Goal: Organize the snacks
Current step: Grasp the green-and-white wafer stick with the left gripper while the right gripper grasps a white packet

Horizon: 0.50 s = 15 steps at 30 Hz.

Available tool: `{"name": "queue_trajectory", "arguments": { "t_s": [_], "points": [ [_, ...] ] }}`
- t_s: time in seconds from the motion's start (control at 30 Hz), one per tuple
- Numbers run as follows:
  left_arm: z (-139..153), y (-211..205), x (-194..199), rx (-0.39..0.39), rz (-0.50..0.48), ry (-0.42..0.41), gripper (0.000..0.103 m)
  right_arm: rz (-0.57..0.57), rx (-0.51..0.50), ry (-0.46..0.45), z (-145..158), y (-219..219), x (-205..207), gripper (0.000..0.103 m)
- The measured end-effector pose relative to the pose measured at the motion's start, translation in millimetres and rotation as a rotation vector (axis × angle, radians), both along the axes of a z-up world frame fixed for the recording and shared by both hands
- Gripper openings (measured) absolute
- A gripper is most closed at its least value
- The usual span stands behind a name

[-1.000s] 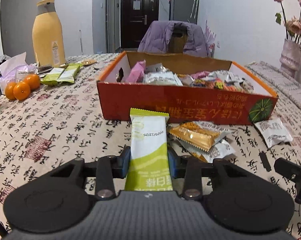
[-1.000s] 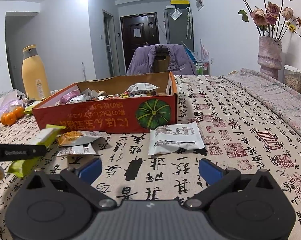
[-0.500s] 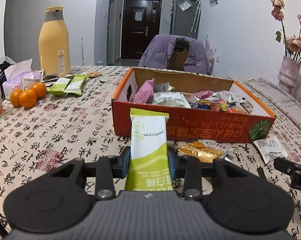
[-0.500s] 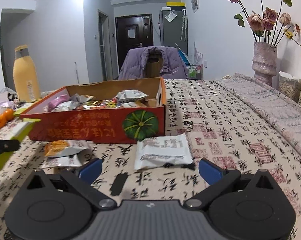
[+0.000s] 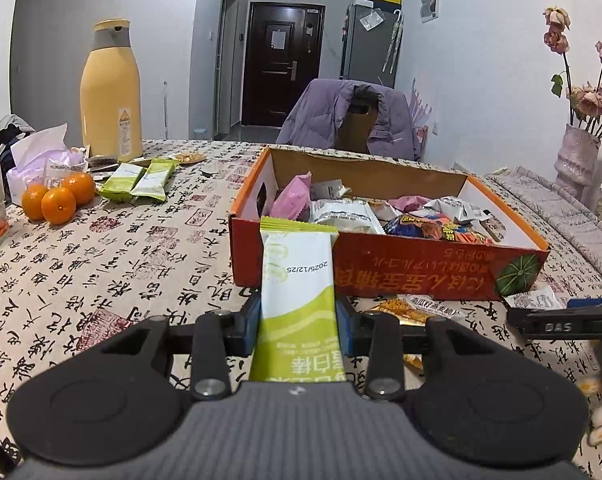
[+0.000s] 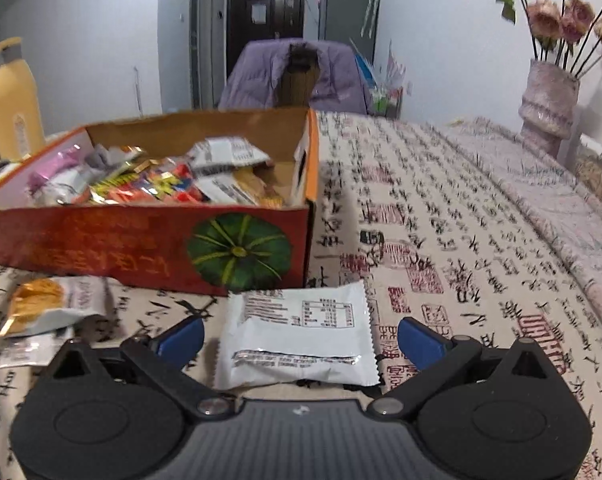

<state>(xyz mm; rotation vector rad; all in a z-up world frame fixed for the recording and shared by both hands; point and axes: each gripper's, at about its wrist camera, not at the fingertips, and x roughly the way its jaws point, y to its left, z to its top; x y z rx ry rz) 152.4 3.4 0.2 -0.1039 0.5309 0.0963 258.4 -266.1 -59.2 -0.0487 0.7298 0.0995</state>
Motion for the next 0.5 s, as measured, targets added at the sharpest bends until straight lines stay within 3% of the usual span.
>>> {"name": "queue_trajectory", "arguments": {
  "t_s": [0.5],
  "points": [
    [6.9, -4.9, -5.9, -0.008, -0.021, -0.022, 0.038, 0.005, 0.036, 0.029, -4.2, -0.8, 9.0, 0.103]
  ]
}}
